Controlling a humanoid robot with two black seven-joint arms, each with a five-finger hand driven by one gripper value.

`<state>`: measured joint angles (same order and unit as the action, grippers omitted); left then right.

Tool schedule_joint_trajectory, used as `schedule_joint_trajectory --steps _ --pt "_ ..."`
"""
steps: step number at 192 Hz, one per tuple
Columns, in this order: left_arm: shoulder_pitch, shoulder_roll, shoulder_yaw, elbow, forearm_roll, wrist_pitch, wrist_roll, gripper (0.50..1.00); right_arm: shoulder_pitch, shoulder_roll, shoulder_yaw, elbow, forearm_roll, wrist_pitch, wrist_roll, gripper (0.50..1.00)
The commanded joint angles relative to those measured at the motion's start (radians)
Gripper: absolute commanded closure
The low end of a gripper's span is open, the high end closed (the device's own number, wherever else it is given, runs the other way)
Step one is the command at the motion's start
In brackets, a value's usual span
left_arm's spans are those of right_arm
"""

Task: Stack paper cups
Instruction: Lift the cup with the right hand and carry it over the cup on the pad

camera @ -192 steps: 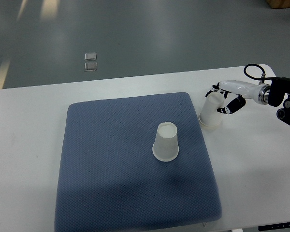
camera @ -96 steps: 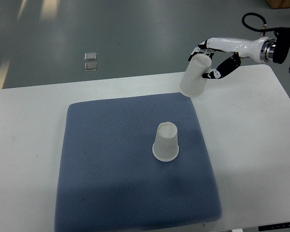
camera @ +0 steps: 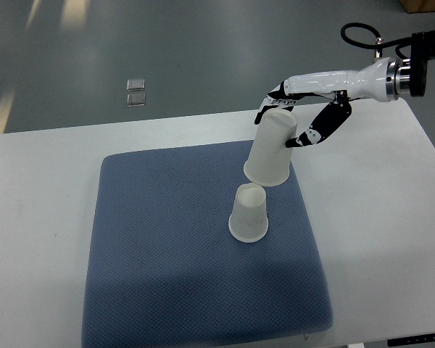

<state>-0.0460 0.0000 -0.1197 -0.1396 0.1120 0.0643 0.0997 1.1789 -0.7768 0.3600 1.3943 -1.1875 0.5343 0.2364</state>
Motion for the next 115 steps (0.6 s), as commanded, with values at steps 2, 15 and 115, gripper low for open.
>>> schedule_joint_trajectory --steps 2,15,115 --pt "0.000 0.000 0.000 0.000 0.000 0.000 0.000 0.500 -0.007 0.002 -0.001 0.017 0.000 -0.007 -0.009 0.910" --pt "0.000 0.000 0.000 0.000 0.000 0.000 0.000 0.500 -0.010 0.007 -0.001 0.022 0.000 -0.016 -0.020 0.912" --pt "0.000 0.000 0.000 0.000 0.000 0.000 0.000 0.500 -0.071 0.054 -0.004 0.022 0.037 -0.086 -0.051 0.930"
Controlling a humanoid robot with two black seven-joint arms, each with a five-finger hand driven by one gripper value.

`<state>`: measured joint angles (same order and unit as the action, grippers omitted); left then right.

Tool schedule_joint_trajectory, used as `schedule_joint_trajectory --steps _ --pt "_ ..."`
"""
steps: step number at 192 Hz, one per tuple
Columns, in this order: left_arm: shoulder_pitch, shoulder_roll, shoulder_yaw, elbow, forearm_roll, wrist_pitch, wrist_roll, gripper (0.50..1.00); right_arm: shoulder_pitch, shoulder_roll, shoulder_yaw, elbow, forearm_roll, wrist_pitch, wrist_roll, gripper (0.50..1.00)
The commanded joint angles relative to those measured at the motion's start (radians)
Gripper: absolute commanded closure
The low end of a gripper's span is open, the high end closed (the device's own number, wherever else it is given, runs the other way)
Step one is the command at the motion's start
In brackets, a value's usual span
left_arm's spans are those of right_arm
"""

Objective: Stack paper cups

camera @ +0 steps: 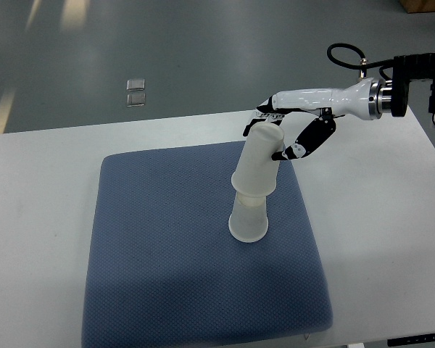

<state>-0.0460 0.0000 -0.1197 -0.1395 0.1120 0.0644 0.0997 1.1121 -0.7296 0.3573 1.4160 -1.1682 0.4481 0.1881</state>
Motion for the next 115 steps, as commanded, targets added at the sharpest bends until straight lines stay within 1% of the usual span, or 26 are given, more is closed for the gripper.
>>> schedule_joint_trajectory --steps 1,33,115 --pt "0.000 0.000 0.000 0.000 0.000 0.000 0.000 0.500 -0.005 0.007 -0.001 0.000 0.019 0.000 -0.003 0.930" --pt "0.000 0.000 0.000 0.000 0.000 0.000 0.000 0.500 -0.008 0.009 -0.006 0.001 0.041 0.011 -0.019 0.928" --pt "0.000 0.000 0.000 0.000 0.000 0.000 0.000 0.500 -0.032 0.022 -0.015 0.004 0.028 0.001 -0.021 0.928"
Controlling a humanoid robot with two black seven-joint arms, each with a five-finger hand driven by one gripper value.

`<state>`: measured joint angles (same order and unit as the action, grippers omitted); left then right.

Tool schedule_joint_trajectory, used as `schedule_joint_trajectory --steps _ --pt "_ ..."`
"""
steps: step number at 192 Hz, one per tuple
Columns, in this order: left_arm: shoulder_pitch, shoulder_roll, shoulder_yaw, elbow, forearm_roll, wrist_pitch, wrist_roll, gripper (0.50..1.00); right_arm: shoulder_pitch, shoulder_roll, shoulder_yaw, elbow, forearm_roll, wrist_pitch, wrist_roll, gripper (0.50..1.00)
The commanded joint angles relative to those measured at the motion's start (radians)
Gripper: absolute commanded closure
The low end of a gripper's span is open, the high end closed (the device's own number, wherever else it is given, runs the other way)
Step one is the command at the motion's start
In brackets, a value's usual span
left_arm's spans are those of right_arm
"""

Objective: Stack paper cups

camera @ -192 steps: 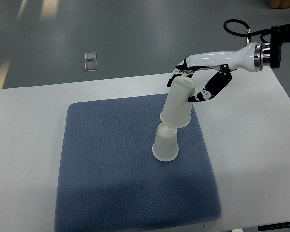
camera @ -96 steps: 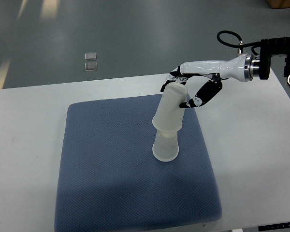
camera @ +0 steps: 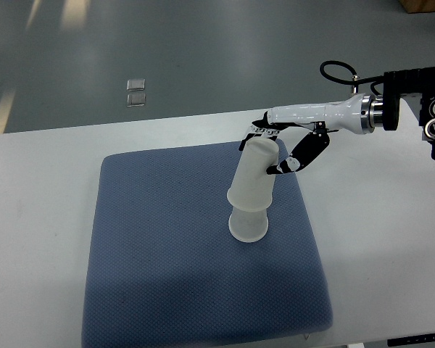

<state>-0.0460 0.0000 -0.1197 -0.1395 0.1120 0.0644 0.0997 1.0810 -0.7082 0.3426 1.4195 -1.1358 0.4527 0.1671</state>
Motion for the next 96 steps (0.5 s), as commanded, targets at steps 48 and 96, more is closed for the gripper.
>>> schedule_joint_trajectory --steps 48,96 --pt "0.000 0.000 0.000 0.000 0.000 0.000 0.000 0.500 -0.003 0.004 -0.001 0.001 -0.021 -0.005 0.002 0.926" --pt "0.000 0.000 0.000 0.000 0.000 0.000 0.000 0.500 -0.003 0.004 -0.001 0.001 -0.058 -0.003 0.003 0.922"
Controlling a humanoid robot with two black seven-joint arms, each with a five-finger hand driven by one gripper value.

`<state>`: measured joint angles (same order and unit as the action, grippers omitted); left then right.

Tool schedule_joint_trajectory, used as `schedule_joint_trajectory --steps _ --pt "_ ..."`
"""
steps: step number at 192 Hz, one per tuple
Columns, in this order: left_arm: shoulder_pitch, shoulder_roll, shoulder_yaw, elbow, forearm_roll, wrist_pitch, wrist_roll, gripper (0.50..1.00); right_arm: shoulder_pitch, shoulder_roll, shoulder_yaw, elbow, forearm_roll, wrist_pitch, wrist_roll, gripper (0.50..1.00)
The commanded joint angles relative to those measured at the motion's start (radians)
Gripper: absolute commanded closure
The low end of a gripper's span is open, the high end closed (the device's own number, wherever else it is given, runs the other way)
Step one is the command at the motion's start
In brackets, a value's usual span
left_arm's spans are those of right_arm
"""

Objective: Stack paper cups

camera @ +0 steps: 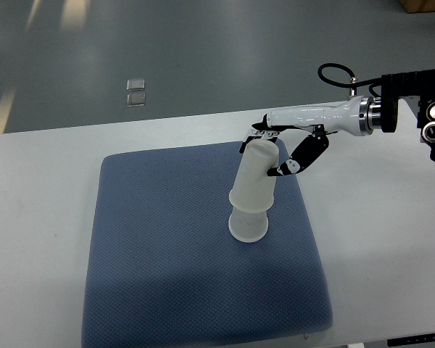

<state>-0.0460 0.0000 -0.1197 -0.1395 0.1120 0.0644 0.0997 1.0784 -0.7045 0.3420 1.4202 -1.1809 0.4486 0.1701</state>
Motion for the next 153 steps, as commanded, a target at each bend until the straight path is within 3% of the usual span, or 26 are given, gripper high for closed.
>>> schedule_joint_trajectory --steps 1,61,84,117,153 --pt "0.000 0.000 0.000 0.000 0.000 0.000 0.000 0.500 0.000 0.000 0.000 0.002 -0.016 0.001 0.000 0.922" --pt "0.000 0.000 0.000 0.000 0.000 0.000 0.000 0.500 -0.012 0.003 0.000 0.009 -0.052 0.002 0.006 0.885" --pt "0.000 0.000 0.000 0.000 0.000 0.000 0.000 0.500 -0.014 0.003 0.000 0.009 -0.052 0.010 0.008 0.810" --pt "0.000 0.000 0.000 0.000 0.000 0.000 0.000 0.500 -0.014 0.002 0.002 0.009 -0.052 0.035 0.008 0.601" --pt "0.000 0.000 0.000 0.000 0.000 0.000 0.000 0.500 -0.012 0.000 0.003 0.009 -0.052 0.081 0.008 0.585"
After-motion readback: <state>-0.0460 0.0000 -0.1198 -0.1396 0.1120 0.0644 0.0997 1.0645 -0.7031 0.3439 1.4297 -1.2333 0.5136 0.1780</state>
